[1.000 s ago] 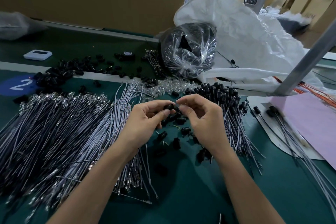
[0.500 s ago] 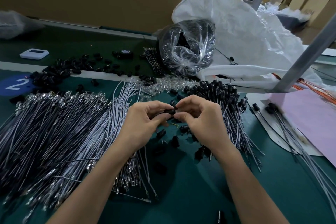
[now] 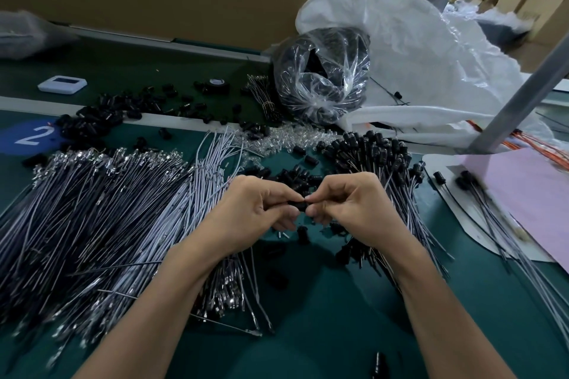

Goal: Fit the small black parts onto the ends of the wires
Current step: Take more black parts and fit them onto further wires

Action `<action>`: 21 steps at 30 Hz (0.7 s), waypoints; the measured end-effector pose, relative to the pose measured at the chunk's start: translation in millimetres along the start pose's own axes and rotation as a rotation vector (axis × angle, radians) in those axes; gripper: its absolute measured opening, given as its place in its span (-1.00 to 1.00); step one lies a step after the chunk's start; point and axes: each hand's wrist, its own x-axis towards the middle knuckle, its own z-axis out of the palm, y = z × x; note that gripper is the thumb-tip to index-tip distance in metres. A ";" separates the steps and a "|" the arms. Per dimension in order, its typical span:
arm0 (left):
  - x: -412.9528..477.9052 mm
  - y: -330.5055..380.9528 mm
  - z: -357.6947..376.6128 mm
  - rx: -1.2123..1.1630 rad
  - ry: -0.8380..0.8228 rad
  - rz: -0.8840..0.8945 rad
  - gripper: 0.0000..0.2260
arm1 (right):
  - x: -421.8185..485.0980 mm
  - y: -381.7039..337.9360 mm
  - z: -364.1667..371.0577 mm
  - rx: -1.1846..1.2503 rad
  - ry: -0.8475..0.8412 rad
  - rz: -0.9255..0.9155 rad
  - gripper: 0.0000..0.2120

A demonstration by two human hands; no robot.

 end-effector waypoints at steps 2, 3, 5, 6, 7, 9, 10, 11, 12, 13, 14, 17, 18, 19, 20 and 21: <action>-0.3 0.2 -0.5 0.031 -0.027 -0.004 -0.81 | -0.9 -0.5 0.2 -0.014 -0.013 -0.002 -0.76; -0.2 0.3 -0.6 0.038 -0.035 -0.001 -0.81 | -1.1 -0.7 -0.1 -0.017 -0.017 -0.006 -0.73; -0.4 0.6 -0.4 0.031 -0.043 0.000 -0.81 | -1.3 -1.0 -1.3 -0.022 -0.030 -0.014 -0.69; -0.8 0.3 -0.3 0.021 -0.044 -0.001 -0.81 | -1.6 -0.8 -2.0 -0.016 -0.031 -0.016 -0.68; -1.1 -0.2 -0.3 0.014 -0.044 -0.001 -0.81 | -1.5 -0.9 -2.4 -0.006 -0.031 -0.019 -0.68; -1.7 -1.5 -0.2 0.001 -0.046 -0.006 -0.81 | -1.7 -0.7 -1.2 0.017 -0.034 -0.020 -0.68; -1.8 -1.8 -0.1 -0.016 -0.043 -0.011 -0.82 | -1.6 -0.8 0.0 0.029 -0.035 -0.015 -0.68; -1.8 -1.6 0.2 -0.045 -0.039 -0.012 -0.82 | -1.8 -0.8 1.1 0.045 -0.031 -0.009 -0.69; -2.1 -1.6 0.2 -0.074 -0.034 -0.008 -0.83 | -2.0 -0.5 1.7 0.067 -0.024 -0.007 -0.71; -2.1 -1.5 0.1 -0.092 -0.033 -0.002 -0.83 | -2.2 -0.3 2.0 0.083 -0.015 -0.007 -0.73; -2.6 -1.7 -0.1 -0.097 -0.038 0.003 -0.82 | -2.4 -0.3 2.7 0.087 -0.007 -0.009 -0.76; -2.8 -2.3 -0.8 -0.146 -0.060 -0.002 -0.80 | -2.8 -1.8 4.7 0.092 0.006 0.010 -0.83; -2.8 -1.5 -0.7 -0.173 -0.057 -0.006 -0.79 | -2.5 -2.5 4.6 0.109 0.012 0.019 -0.83; -2.9 0.0 -0.5 -0.200 -0.054 -0.011 -0.81 | -2.3 -3.6 4.6 0.127 0.017 0.021 -0.83; -3.1 1.7 -0.1 -0.236 -0.050 -0.015 -0.84 | -2.4 -5.0 4.2 0.141 0.024 0.012 -0.83; -3.0 4.1 0.3 -0.286 -0.040 -0.016 -0.87 | -2.4 -7.1 3.7 0.158 0.040 -0.009 -0.82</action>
